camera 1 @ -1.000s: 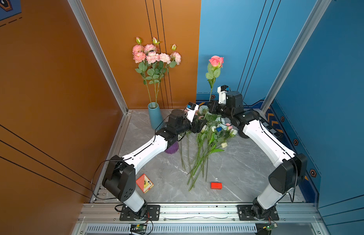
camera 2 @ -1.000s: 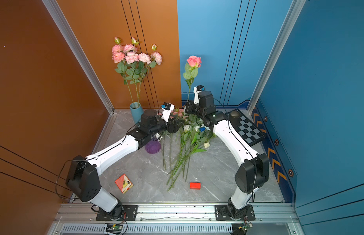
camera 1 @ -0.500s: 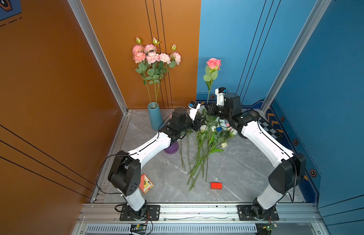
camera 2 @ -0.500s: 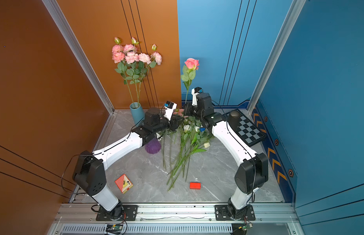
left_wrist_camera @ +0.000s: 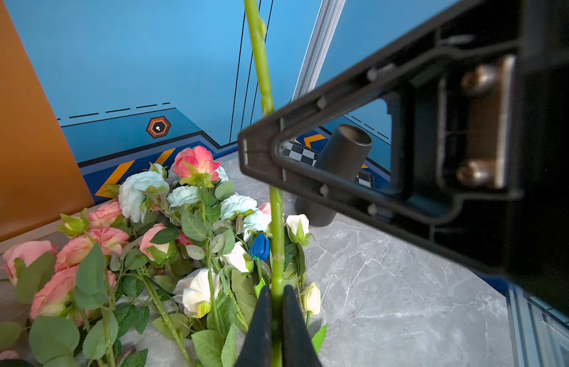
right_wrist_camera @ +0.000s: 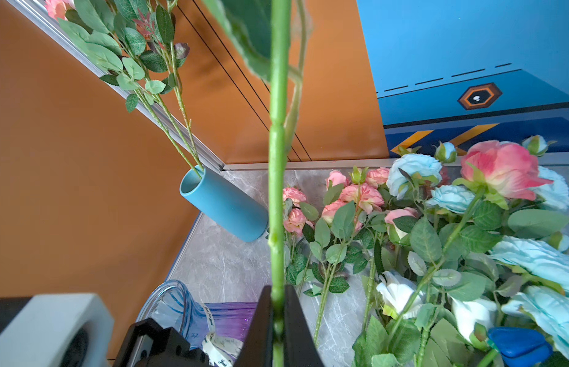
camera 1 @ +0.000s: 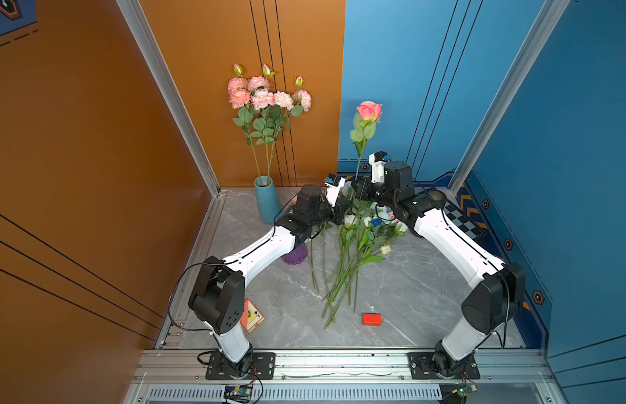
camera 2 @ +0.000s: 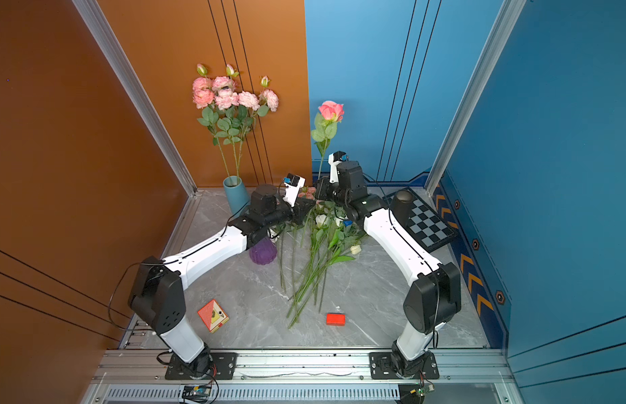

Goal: Place the pink flowers into the vase
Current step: Place the flower in the vase.

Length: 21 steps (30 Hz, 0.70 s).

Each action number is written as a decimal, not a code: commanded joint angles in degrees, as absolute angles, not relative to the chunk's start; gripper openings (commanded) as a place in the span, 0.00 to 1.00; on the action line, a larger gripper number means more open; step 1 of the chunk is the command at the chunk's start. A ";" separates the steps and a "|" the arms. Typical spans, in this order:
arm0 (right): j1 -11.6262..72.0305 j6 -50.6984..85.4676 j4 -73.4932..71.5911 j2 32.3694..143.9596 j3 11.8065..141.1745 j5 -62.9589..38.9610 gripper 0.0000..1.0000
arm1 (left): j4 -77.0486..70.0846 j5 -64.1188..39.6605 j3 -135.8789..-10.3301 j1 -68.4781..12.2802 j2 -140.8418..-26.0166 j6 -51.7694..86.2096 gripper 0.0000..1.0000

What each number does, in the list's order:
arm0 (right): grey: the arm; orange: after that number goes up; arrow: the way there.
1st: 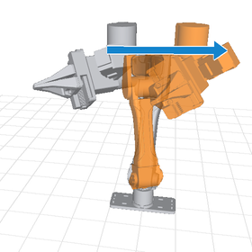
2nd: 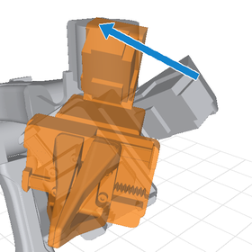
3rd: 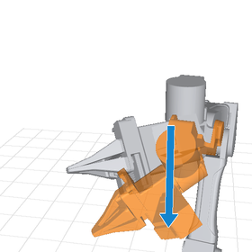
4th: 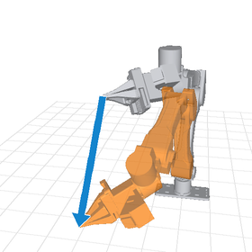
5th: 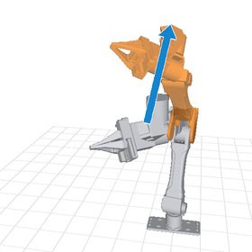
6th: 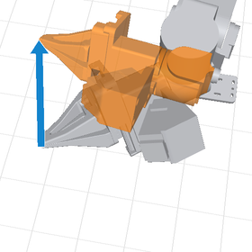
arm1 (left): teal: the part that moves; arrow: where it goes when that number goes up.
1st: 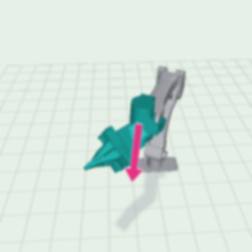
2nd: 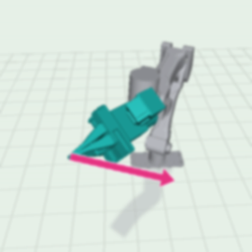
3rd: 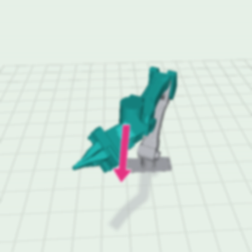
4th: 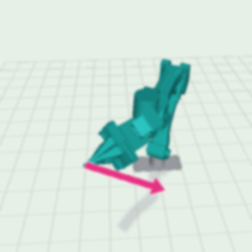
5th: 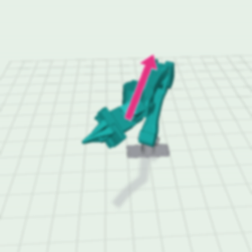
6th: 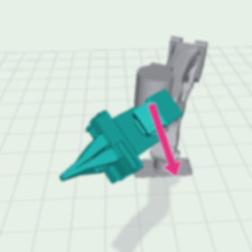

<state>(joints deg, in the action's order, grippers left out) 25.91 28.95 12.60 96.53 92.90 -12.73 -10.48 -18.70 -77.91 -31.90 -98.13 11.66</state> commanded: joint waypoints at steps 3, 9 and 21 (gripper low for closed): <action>26.54 29.64 11.40 93.51 92.55 -13.67 0.10 | -10.72 -17.72 -79.37 -30.60 -98.97 13.18 0.00; 26.02 29.71 11.84 92.83 92.24 -13.37 0.16 | -12.70 -13.95 -77.78 -30.08 -97.46 12.58 0.00; 23.79 29.71 11.94 89.74 89.10 -12.66 0.53 | -15.70 -6.92 -77.02 -28.19 -93.32 5.91 0.00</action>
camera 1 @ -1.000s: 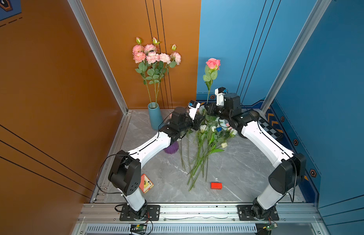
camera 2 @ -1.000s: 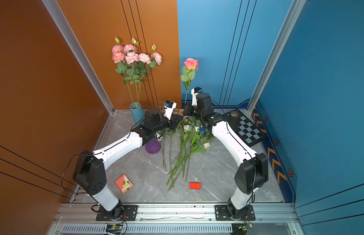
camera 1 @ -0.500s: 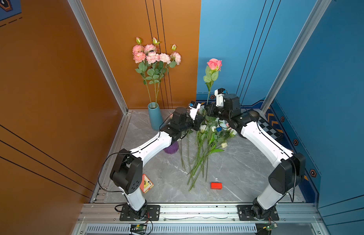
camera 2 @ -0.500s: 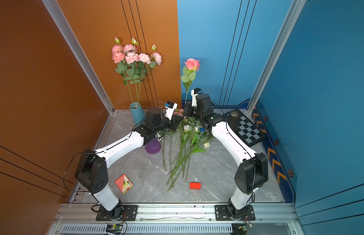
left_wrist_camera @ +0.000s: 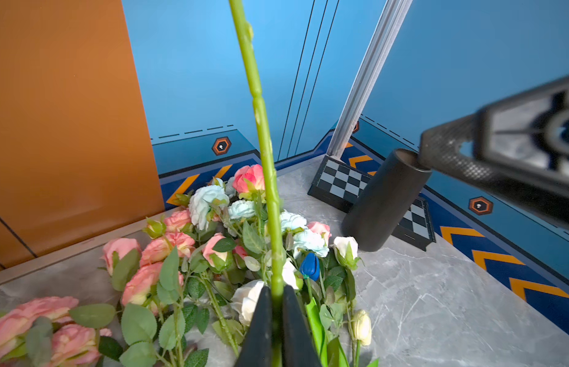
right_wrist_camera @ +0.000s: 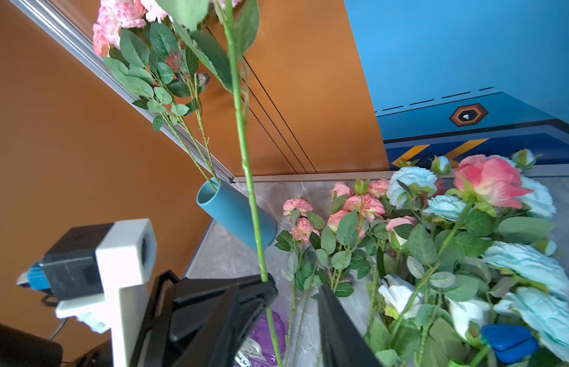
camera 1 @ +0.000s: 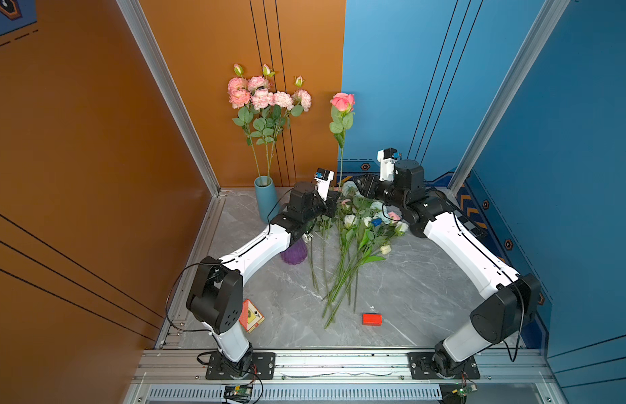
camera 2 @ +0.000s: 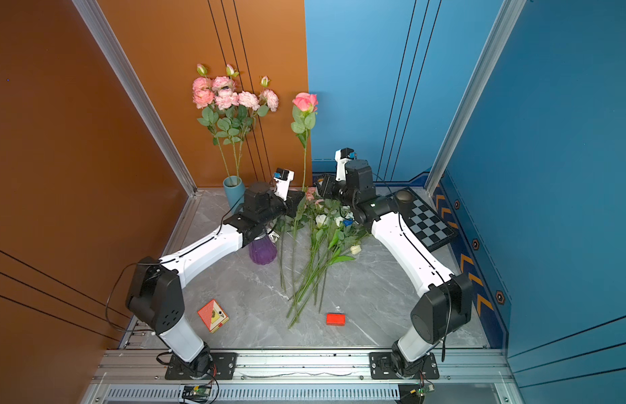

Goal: Place the pink flowers into the vase
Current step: Place the flower in the vase.

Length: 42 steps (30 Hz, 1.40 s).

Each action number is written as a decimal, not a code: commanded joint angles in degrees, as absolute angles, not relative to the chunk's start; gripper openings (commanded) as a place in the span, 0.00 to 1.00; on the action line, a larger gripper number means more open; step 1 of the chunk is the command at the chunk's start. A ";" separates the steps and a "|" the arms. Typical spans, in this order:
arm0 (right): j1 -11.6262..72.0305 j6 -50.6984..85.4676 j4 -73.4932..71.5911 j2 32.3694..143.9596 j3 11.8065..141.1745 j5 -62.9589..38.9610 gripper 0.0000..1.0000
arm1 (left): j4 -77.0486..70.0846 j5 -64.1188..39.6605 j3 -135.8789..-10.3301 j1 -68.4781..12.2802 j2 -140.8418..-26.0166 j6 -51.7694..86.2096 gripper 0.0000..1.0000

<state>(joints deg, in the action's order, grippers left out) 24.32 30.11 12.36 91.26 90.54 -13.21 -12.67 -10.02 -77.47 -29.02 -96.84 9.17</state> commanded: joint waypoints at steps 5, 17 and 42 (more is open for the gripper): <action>23.63 30.06 11.96 89.35 87.03 -13.70 0.90 | -17.14 -4.30 -79.50 -24.91 -91.94 2.44 0.00; 26.82 30.52 12.04 90.83 84.55 -17.61 1.00 | -24.65 0.36 -86.85 -13.30 -92.70 -3.73 0.00; 37.65 19.65 13.18 91.59 90.22 -20.79 1.00 | -37.62 -0.08 -93.13 -2.79 -108.96 2.11 0.00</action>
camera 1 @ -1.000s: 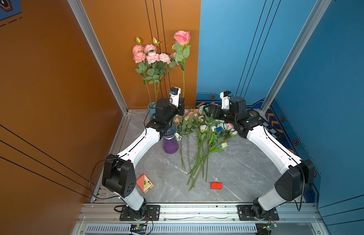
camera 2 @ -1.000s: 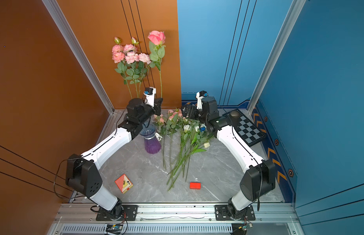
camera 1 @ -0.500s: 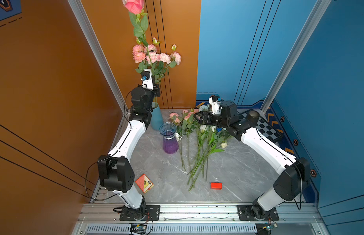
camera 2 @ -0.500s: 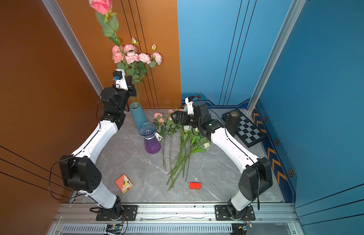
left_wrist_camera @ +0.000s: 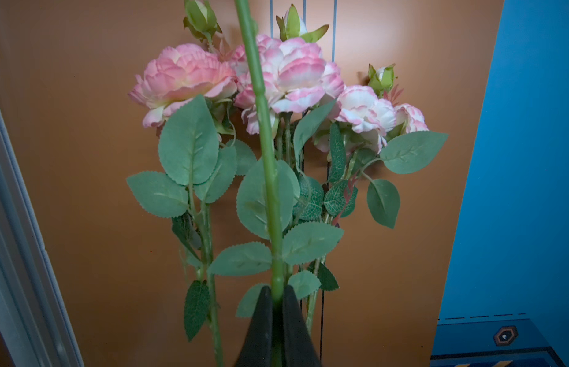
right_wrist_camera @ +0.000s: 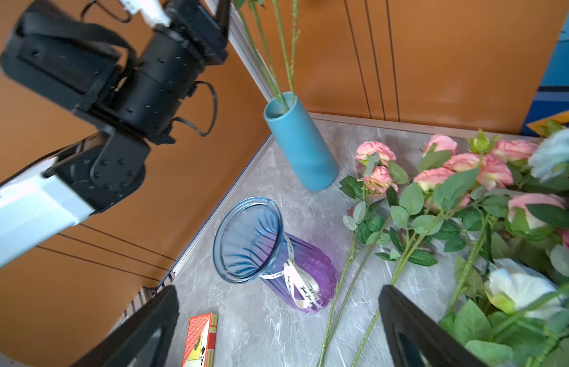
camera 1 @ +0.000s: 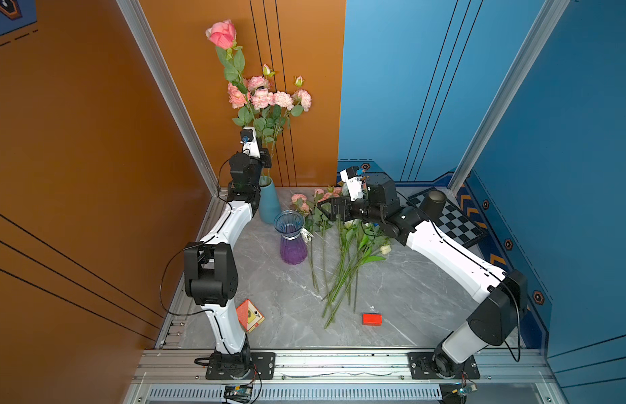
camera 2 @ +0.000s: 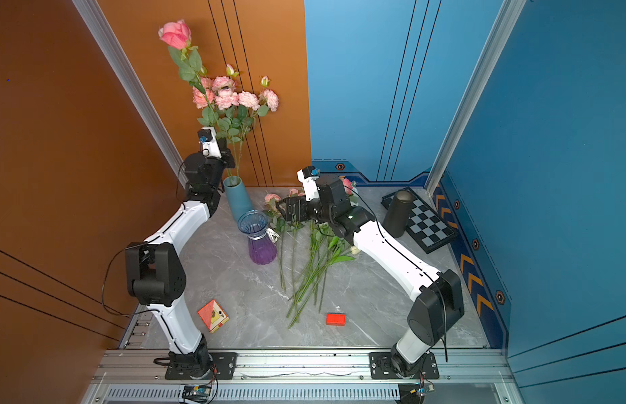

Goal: Place the pink flowers into the vase
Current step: Place the flower in the vase.

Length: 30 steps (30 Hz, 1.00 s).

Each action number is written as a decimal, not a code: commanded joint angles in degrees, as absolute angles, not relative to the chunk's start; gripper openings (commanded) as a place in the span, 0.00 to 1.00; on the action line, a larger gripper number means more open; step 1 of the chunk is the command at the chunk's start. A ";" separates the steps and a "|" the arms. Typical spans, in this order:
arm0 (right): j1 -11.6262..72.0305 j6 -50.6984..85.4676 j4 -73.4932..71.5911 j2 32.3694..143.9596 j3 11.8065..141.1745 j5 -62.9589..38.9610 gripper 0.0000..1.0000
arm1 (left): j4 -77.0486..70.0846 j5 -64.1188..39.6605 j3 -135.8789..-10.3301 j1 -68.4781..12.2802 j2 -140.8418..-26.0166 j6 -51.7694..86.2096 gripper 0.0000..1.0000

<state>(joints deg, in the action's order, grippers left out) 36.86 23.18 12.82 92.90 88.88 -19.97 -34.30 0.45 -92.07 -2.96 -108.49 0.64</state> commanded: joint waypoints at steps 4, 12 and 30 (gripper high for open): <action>38.00 19.22 12.94 91.14 90.19 -20.83 1.00 | -38.64 0.35 -91.08 -2.75 -109.54 2.96 0.00; 38.46 19.29 11.97 91.36 90.17 -20.74 1.00 | -38.94 0.00 -86.04 -2.83 -110.81 3.98 0.00; 38.94 19.38 11.87 91.35 90.10 -20.39 1.00 | -38.94 0.88 -78.03 -2.99 -112.12 4.38 0.00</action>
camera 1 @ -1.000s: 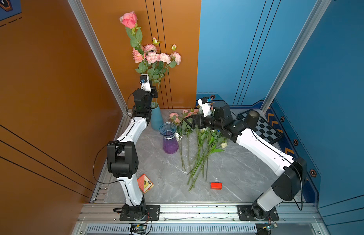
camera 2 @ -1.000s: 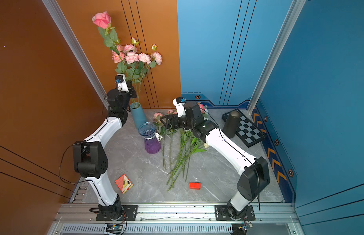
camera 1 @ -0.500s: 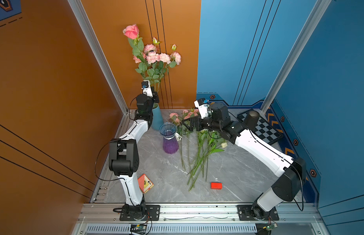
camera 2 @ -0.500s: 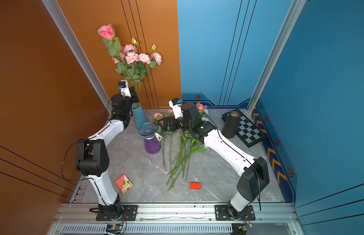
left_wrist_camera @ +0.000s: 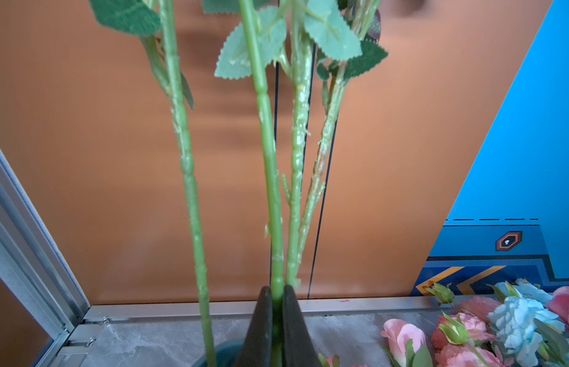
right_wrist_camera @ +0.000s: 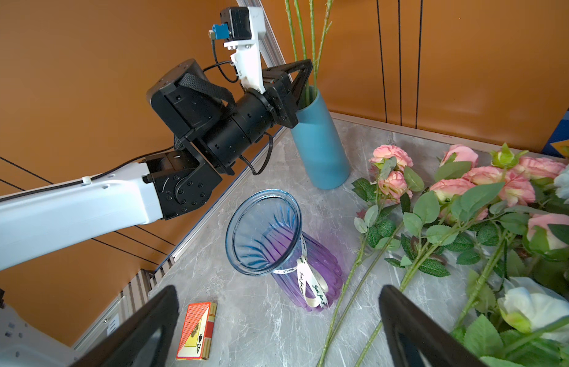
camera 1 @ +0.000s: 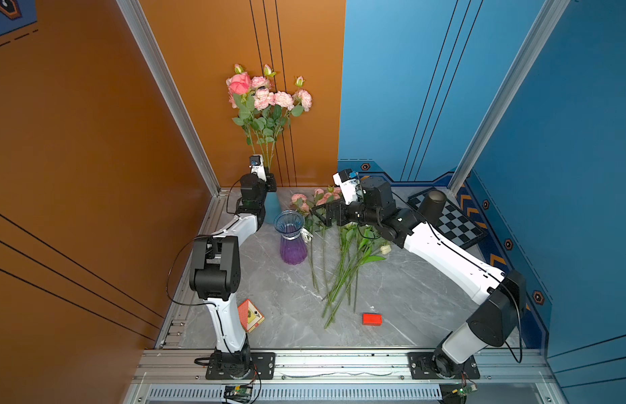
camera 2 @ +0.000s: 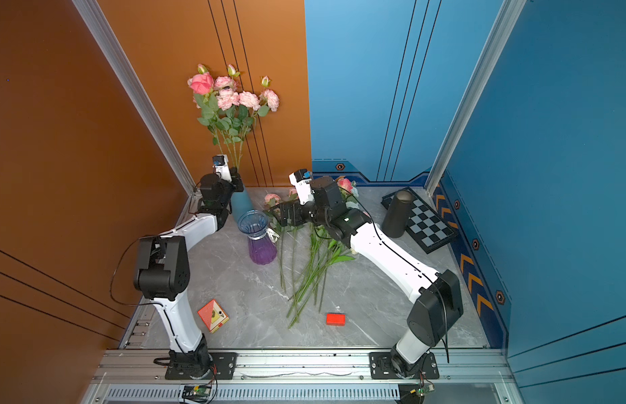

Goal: Place the pink flowers into the vase
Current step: Place the flower in the vase.

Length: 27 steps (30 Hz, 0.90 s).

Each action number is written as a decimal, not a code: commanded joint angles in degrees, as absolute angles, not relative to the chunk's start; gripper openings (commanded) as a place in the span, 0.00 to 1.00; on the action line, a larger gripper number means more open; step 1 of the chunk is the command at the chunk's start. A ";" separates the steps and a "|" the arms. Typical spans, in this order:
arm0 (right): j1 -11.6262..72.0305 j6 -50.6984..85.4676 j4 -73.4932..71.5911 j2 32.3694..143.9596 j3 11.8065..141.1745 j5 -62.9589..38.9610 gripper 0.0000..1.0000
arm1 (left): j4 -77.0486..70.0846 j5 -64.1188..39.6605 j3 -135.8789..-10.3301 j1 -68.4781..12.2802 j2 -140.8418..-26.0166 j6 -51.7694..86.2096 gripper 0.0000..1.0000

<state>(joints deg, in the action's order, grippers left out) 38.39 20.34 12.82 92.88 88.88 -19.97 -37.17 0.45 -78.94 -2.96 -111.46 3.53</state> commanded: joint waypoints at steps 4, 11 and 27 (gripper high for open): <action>38.94 19.47 11.82 91.49 90.19 -20.30 1.00 | -38.94 0.79 -77.00 -3.08 -111.89 4.40 0.00; 39.16 19.78 11.78 91.74 90.25 -20.30 1.00 | -38.94 0.53 -76.38 -3.09 -111.14 4.05 0.00; 39.37 20.13 11.60 91.53 89.45 -19.79 1.00 | -38.85 0.23 -74.15 -3.09 -109.36 4.40 0.09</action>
<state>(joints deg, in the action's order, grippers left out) 39.03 20.36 12.80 92.88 88.88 -19.92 -39.51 0.43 -75.72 -3.03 -111.22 3.77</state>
